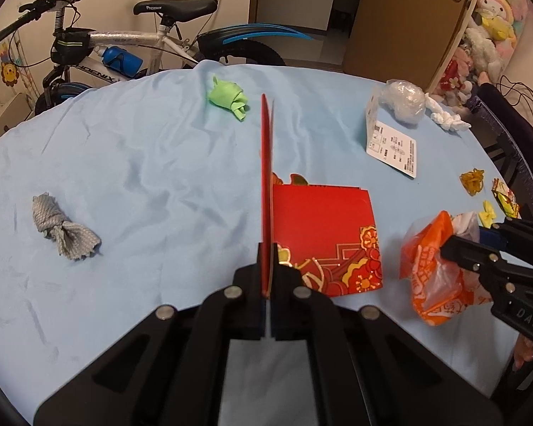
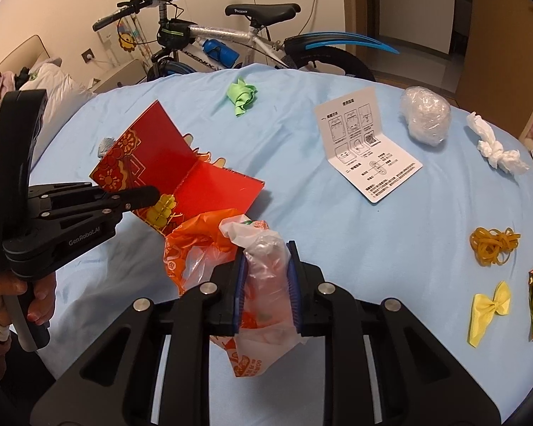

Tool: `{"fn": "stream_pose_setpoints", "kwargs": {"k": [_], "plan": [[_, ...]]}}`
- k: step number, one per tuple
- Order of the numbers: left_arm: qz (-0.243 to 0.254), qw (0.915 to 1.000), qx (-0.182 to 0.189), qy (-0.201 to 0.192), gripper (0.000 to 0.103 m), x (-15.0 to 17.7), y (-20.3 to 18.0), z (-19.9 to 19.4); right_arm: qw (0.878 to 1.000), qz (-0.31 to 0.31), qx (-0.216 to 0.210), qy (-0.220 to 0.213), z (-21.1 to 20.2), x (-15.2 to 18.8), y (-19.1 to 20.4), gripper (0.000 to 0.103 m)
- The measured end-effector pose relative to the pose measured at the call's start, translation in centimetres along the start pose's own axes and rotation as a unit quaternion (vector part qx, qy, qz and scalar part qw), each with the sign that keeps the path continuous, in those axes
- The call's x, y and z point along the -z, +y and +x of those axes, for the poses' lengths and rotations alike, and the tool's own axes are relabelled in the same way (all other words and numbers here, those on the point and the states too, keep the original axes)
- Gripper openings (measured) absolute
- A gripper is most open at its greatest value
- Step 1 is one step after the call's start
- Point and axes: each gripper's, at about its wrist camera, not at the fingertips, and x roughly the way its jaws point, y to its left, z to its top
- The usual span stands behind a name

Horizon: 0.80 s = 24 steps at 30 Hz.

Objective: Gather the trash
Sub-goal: 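Carry the envelope and bag to the grey bin and release them inside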

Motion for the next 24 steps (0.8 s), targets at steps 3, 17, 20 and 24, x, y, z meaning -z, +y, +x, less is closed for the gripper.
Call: {"fn": "stream_pose_setpoints", "kwargs": {"k": [3,17,20,24], "plan": [[-0.001,1.0,-0.003,0.001,0.001,0.3,-0.1,-0.6,1.0,0.003,0.003,-0.004,-0.7,0.2,0.0,0.019],[-0.049,0.9976,-0.032,-0.036,0.001,2.5,2.4,-9.3,0.999,-0.015,-0.004,-0.033,-6.0,-0.7,3.1,0.019],[-0.067,0.9948,-0.048,-0.059,0.001,3.1,4.0,-12.9,0.998,-0.034,-0.016,-0.044,-7.3,-1.3,5.4,0.019],[-0.098,0.9886,-0.076,-0.084,0.001,4.4,6.8,-17.8,0.995,-0.066,-0.039,-0.059,-8.9,-2.1,9.4,0.019]]}}
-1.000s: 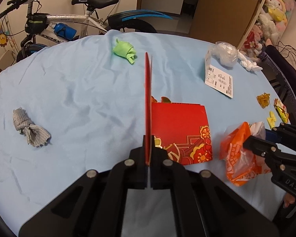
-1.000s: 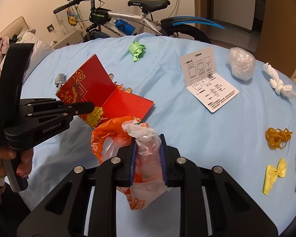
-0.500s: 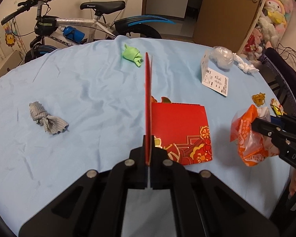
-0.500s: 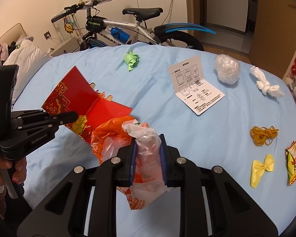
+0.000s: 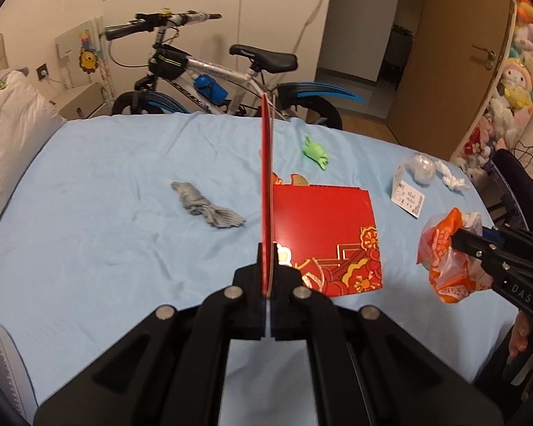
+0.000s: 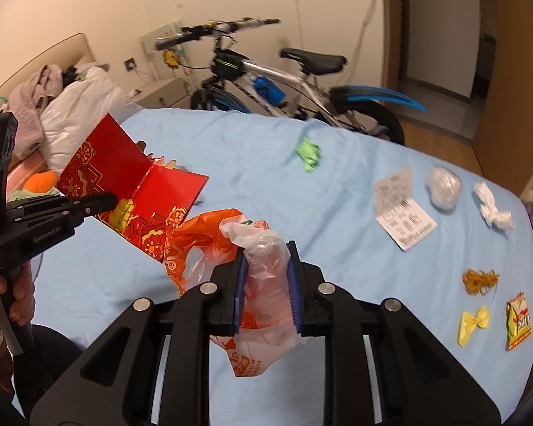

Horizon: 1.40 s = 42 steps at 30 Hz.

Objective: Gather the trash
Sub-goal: 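Carry the envelope and bag to the grey bin and release them inside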

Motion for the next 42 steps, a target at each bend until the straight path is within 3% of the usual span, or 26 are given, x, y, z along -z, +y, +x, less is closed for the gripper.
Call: {"fn": "stream_pose_setpoints", "kwargs": {"k": [5,9,16,25,29,34,37,42], "plan": [[-0.051,0.9965,-0.061,-0.027,0.001,1.3,6.2,-6.4,0.998,-0.039,-0.047,-0.011,-0.5,-1.7,5.8,0.019],[-0.094,0.9875,-0.12,-0.038,0.001,3.2,11.6,-11.8,0.992,-0.076,-0.095,-0.018,-0.8,-3.1,11.4,0.019],[-0.155,0.9604,-0.225,-0.054,0.001,6.7,19.7,-22.5,0.966,-0.156,-0.204,-0.031,-1.9,-6.1,23.0,0.019],[-0.211,0.9172,-0.326,-0.088,0.001,8.4,26.8,-34.8,0.915,-0.235,-0.323,-0.062,-5.3,-10.9,37.9,0.019],[-0.228,0.9014,-0.358,-0.085,0.001,9.1,29.1,-37.9,0.893,-0.267,-0.358,-0.058,-6.2,-12.3,44.8,0.019],[-0.257,0.8882,-0.372,-0.081,0.001,10.3,32.0,-39.5,0.876,-0.293,-0.38,-0.038,-5.8,-12.8,52.0,0.019],[-0.27,0.884,-0.374,-0.076,0.001,11.2,33.2,-39.6,0.872,-0.301,-0.384,-0.028,-5.5,-12.4,55.0,0.019],[-0.276,0.8844,-0.371,-0.064,0.001,11.9,34.3,-39.2,0.871,-0.294,-0.394,0.001,-4.7,-12.8,57.7,0.02]]}}
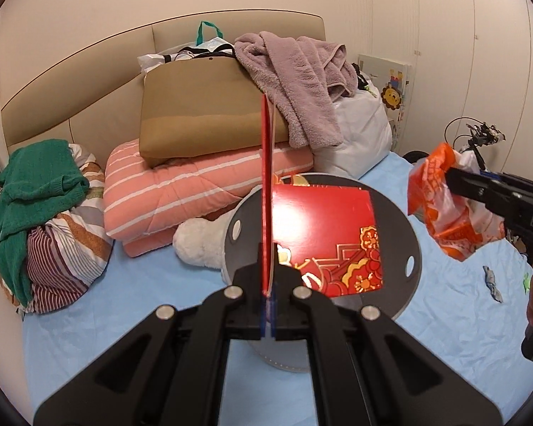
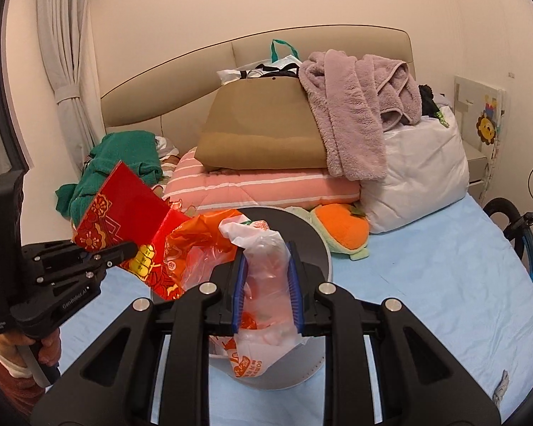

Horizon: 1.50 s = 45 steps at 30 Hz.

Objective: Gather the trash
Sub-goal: 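Carry the envelope and bag to the grey bin and release them inside, then move both open tools away from the bin back over the bed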

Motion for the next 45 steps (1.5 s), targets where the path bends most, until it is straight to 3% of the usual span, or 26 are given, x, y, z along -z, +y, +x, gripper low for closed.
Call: {"fn": "stream_pose_setpoints", "kwargs": {"k": [6,8,9,21,23,24,25,27,36,45], "plan": [[0.004,1.0,0.001,-0.001,0.002,-0.4,0.1,0.5,1.0,0.0,0.004,0.006,1.2,-1.6,0.3,0.03],[0.006,1.0,0.001,0.001,0.002,-0.6,0.1,0.7,1.0,0.007,0.006,0.009,1.6,-1.9,0.2,0.046],[0.007,1.0,0.0,0.001,0.002,-0.7,0.0,0.8,1.0,0.009,0.009,0.01,1.9,-2.0,0.2,0.05],[0.021,0.9995,0.0,0.023,0.008,-0.6,-0.3,2.2,1.0,0.012,0.01,0.021,2.1,-1.6,-0.2,0.051],[0.025,0.9994,-0.001,0.024,0.015,-0.5,-0.5,2.4,1.0,0.013,0.011,0.021,1.6,-1.4,-0.5,0.051],[0.027,0.9994,-0.002,0.024,0.028,-0.5,-0.7,2.4,1.0,0.013,0.013,0.02,1.3,-1.2,-0.7,0.052],[0.026,0.9994,-0.003,0.022,0.051,-0.5,-0.9,2.4,1.0,0.014,0.016,0.019,1.0,-1.0,-0.9,0.053],[0.021,0.9998,-0.001,0.006,0.074,-0.4,-1.0,2.0,0.999,0.016,0.02,0.02,0.5,-0.6,-1.3,0.053],[0.043,0.999,0.01,-0.004,0.074,-0.5,-3.3,0.8,0.999,0.024,0.043,0.011,-2.4,1.6,-3.2,0.053],[0.076,0.9959,0.048,-0.005,0.074,0.6,-8.4,0.5,0.992,0.057,0.117,-0.009,-7.7,6.5,-7.3,0.058]]}}
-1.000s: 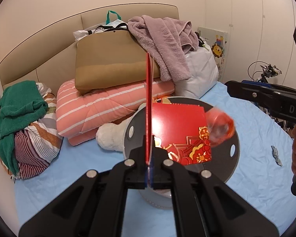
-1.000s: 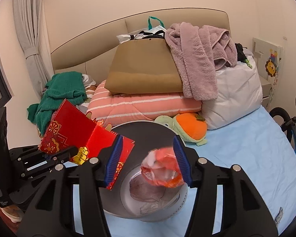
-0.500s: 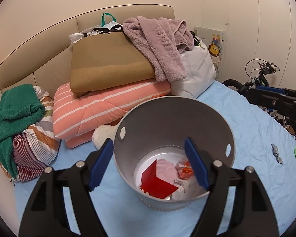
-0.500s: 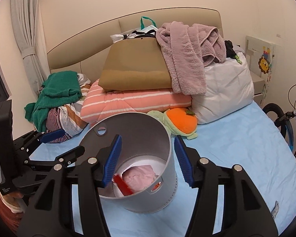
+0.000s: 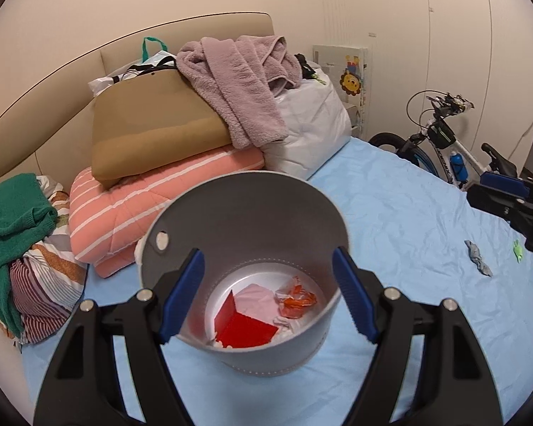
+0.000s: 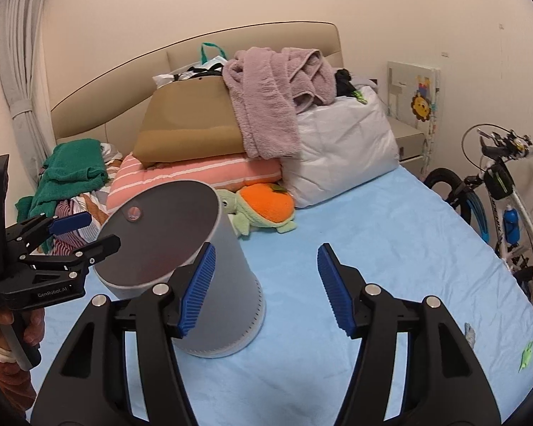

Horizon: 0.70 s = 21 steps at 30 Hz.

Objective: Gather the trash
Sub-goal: 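Move both open tools away from the bin back over the bed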

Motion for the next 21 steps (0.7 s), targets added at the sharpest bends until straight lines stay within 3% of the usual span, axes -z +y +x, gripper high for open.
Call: {"fn": "stream_pose_setpoints", "kwargs": {"k": [12,21], "plan": [[0.088,0.9931,0.077,0.009,0.074,1.8,-13.0,1.4,0.989,0.056,0.137,-0.01,-7.8,8.3,-10.0,0.058],[0.122,0.9804,0.151,0.035,0.074,3.3,-23.4,2.5,0.963,0.117,0.242,-0.028,-14.4,13.9,-18.1,0.058]]}}
